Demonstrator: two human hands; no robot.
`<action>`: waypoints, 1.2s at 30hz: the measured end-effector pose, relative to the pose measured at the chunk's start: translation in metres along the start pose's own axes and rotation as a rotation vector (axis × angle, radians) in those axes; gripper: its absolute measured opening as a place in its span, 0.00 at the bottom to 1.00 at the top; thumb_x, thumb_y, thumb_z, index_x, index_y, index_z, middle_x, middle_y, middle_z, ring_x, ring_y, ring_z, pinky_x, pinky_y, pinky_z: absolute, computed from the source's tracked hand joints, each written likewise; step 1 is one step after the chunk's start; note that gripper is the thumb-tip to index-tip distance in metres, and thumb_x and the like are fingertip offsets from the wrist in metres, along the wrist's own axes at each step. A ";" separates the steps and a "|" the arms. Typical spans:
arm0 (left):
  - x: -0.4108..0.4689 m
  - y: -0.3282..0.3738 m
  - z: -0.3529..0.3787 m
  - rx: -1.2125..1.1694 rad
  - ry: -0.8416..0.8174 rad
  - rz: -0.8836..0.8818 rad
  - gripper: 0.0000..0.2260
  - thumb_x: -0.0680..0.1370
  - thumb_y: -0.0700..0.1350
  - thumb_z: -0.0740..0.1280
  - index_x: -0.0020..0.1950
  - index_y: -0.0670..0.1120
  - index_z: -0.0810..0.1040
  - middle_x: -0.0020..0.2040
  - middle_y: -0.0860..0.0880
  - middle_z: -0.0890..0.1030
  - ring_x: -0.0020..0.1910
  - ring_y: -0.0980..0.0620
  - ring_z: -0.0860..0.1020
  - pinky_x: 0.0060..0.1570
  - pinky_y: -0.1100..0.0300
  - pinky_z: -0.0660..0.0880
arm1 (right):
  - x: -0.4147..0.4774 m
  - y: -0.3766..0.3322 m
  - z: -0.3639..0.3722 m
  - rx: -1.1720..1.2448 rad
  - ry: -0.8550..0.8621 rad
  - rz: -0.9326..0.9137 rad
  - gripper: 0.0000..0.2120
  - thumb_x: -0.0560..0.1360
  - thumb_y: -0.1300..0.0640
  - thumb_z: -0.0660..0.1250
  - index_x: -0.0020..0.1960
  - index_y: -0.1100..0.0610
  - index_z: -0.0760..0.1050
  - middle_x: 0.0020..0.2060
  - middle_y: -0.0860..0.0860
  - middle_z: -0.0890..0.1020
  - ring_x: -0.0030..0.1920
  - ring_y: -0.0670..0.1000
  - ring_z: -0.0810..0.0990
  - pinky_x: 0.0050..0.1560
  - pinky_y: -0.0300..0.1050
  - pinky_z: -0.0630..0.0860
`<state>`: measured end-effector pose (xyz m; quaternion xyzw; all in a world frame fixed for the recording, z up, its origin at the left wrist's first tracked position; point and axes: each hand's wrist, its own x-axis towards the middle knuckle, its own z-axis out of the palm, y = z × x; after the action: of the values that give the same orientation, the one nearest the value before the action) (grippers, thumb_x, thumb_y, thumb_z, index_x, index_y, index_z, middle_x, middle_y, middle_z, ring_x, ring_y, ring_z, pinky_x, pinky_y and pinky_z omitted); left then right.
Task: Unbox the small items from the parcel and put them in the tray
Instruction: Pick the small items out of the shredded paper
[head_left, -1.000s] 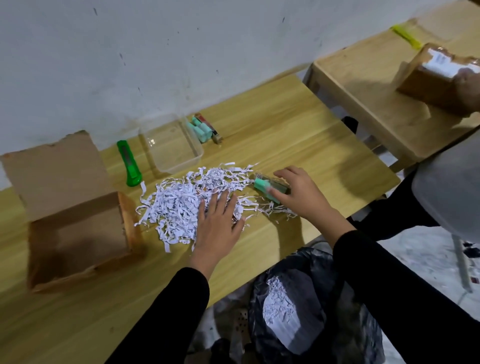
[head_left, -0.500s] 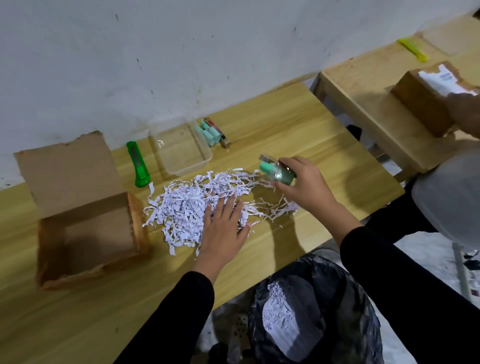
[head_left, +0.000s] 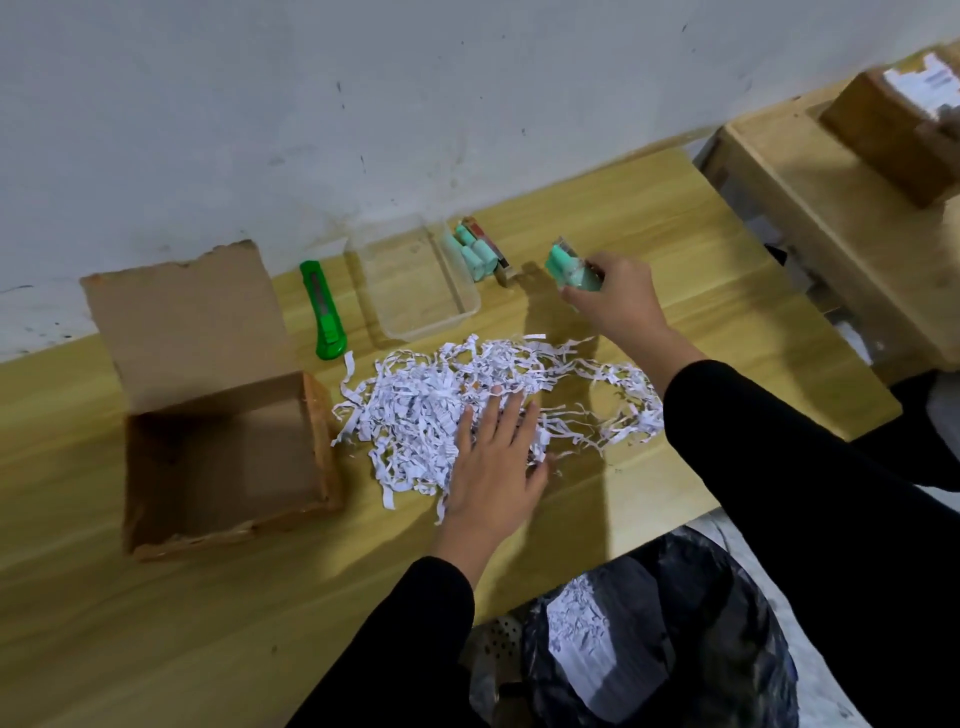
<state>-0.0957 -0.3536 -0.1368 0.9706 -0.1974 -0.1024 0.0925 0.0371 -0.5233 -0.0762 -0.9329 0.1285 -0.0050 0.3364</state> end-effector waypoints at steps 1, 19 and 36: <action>0.000 0.000 -0.001 0.007 0.013 0.001 0.31 0.75 0.60 0.41 0.76 0.49 0.54 0.78 0.49 0.55 0.77 0.46 0.48 0.70 0.46 0.38 | 0.004 0.001 0.007 -0.014 -0.010 0.017 0.17 0.70 0.54 0.71 0.54 0.64 0.77 0.47 0.61 0.81 0.43 0.57 0.79 0.42 0.46 0.75; 0.007 0.006 -0.009 -0.090 0.215 -0.040 0.21 0.75 0.57 0.56 0.63 0.48 0.74 0.65 0.50 0.76 0.66 0.50 0.72 0.62 0.51 0.59 | -0.009 0.017 0.031 0.045 0.100 -0.110 0.12 0.74 0.62 0.64 0.57 0.61 0.75 0.55 0.61 0.75 0.57 0.59 0.74 0.59 0.50 0.73; 0.008 -0.047 -0.007 -0.189 0.338 -0.491 0.25 0.77 0.60 0.51 0.70 0.52 0.68 0.74 0.51 0.65 0.75 0.52 0.57 0.70 0.43 0.49 | 0.029 0.027 0.035 0.057 0.222 -0.021 0.11 0.74 0.66 0.62 0.54 0.63 0.80 0.51 0.62 0.80 0.50 0.61 0.78 0.54 0.46 0.73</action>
<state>-0.0693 -0.3131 -0.1421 0.9796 0.0716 0.0234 0.1864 0.0620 -0.5286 -0.1222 -0.9180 0.1550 -0.1155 0.3462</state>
